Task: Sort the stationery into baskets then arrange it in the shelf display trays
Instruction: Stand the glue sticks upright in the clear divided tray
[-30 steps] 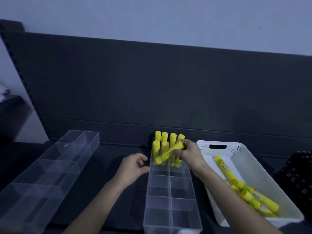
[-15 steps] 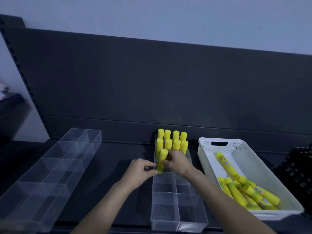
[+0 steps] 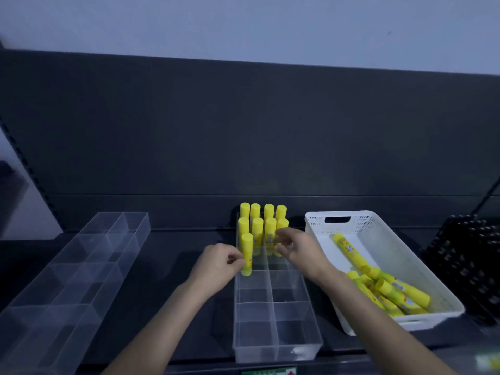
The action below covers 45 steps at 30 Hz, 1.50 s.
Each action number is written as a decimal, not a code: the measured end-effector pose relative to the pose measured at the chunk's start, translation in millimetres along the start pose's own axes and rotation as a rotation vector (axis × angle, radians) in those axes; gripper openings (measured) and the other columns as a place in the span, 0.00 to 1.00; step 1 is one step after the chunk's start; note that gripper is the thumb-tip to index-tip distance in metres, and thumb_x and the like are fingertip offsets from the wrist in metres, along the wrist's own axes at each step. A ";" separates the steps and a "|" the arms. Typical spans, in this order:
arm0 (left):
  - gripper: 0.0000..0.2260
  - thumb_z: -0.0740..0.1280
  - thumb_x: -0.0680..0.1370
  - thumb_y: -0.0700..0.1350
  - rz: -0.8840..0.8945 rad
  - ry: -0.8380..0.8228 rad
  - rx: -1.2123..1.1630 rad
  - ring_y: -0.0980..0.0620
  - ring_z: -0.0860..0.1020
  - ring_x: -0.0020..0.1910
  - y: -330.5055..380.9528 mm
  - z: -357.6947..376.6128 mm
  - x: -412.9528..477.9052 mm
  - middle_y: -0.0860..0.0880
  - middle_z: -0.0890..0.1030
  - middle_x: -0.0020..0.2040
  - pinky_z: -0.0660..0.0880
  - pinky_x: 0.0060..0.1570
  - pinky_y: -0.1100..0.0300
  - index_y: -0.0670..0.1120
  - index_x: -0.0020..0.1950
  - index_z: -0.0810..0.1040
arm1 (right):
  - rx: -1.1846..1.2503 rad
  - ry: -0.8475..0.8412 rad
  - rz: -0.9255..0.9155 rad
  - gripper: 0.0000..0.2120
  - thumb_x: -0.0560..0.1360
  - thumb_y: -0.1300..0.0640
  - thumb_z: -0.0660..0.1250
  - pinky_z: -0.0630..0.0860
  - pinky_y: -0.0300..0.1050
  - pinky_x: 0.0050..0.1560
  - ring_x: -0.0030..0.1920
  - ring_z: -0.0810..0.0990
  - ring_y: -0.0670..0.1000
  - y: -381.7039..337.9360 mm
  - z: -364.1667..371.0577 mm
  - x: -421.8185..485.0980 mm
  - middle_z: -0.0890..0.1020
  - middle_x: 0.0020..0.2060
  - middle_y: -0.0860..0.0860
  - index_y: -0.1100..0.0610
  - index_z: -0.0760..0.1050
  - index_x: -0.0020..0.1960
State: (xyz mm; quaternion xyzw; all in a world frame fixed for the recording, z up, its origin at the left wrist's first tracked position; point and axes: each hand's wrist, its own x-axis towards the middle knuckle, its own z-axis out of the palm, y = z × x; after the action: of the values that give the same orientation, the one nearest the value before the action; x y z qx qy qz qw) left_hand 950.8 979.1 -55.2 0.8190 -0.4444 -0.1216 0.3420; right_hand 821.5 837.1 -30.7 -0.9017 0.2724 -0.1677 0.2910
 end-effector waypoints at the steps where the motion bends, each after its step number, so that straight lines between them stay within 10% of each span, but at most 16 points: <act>1: 0.06 0.67 0.75 0.42 0.008 0.023 -0.003 0.55 0.80 0.42 8.5 2.0 -0.6 0.51 0.84 0.42 0.76 0.45 0.60 0.45 0.46 0.84 | 0.014 0.037 0.002 0.17 0.75 0.63 0.65 0.69 0.35 0.50 0.53 0.78 0.52 7.0 -12.7 -5.0 0.81 0.54 0.56 0.62 0.73 0.63; 15: 0.08 0.63 0.76 0.38 0.046 -0.016 -0.034 0.53 0.75 0.41 165.3 132.4 26.6 0.46 0.80 0.40 0.76 0.48 0.58 0.39 0.42 0.81 | -0.112 -0.042 0.145 0.12 0.77 0.63 0.60 0.70 0.48 0.55 0.55 0.76 0.62 169.8 -147.8 -71.6 0.80 0.52 0.64 0.69 0.74 0.56; 20: 0.15 0.60 0.79 0.42 -0.037 -0.094 0.095 0.49 0.75 0.62 178.2 149.9 37.8 0.45 0.77 0.64 0.69 0.60 0.61 0.40 0.65 0.74 | -0.155 -0.161 0.121 0.13 0.76 0.62 0.59 0.70 0.47 0.53 0.56 0.76 0.60 178.4 -142.0 -66.2 0.79 0.53 0.61 0.67 0.74 0.56; 28: 0.17 0.56 0.77 0.33 -0.201 -0.222 0.561 0.41 0.74 0.59 182.3 180.1 78.9 0.40 0.74 0.61 0.73 0.51 0.53 0.38 0.66 0.66 | -0.456 -0.418 0.230 0.14 0.78 0.62 0.54 0.73 0.45 0.54 0.60 0.75 0.59 173.1 -122.3 -45.4 0.76 0.60 0.59 0.62 0.72 0.59; 33: 0.29 0.54 0.76 0.31 -0.243 -0.266 0.574 0.40 0.73 0.63 174.7 200.0 99.5 0.39 0.70 0.67 0.72 0.55 0.51 0.40 0.76 0.50 | -0.263 -0.206 0.288 0.11 0.78 0.58 0.57 0.71 0.45 0.47 0.55 0.76 0.60 178.8 -116.0 -25.8 0.79 0.55 0.60 0.63 0.71 0.55; 38: 0.16 0.56 0.77 0.35 -0.419 -0.254 0.336 0.43 0.75 0.61 184.8 196.0 125.3 0.41 0.73 0.64 0.73 0.52 0.56 0.38 0.65 0.68 | 0.091 0.027 0.311 0.04 0.76 0.60 0.59 0.62 0.43 0.35 0.40 0.71 0.54 179.8 -122.2 -25.1 0.75 0.36 0.51 0.60 0.70 0.46; 45: 0.31 0.65 0.74 0.61 -0.509 -0.139 0.319 0.45 0.71 0.65 191.1 211.8 141.3 0.45 0.74 0.64 0.70 0.55 0.56 0.41 0.67 0.64 | 0.119 0.081 0.317 0.11 0.76 0.64 0.58 0.64 0.37 0.40 0.52 0.78 0.56 191.4 -110.2 -19.1 0.81 0.50 0.56 0.59 0.75 0.56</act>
State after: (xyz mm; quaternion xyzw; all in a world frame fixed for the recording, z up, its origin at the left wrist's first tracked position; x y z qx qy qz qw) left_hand 802.3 697.9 -68.7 0.9371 -0.2608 -0.1877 0.1367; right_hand 680.2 670.0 -66.1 -0.8212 0.4121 -0.1715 0.3555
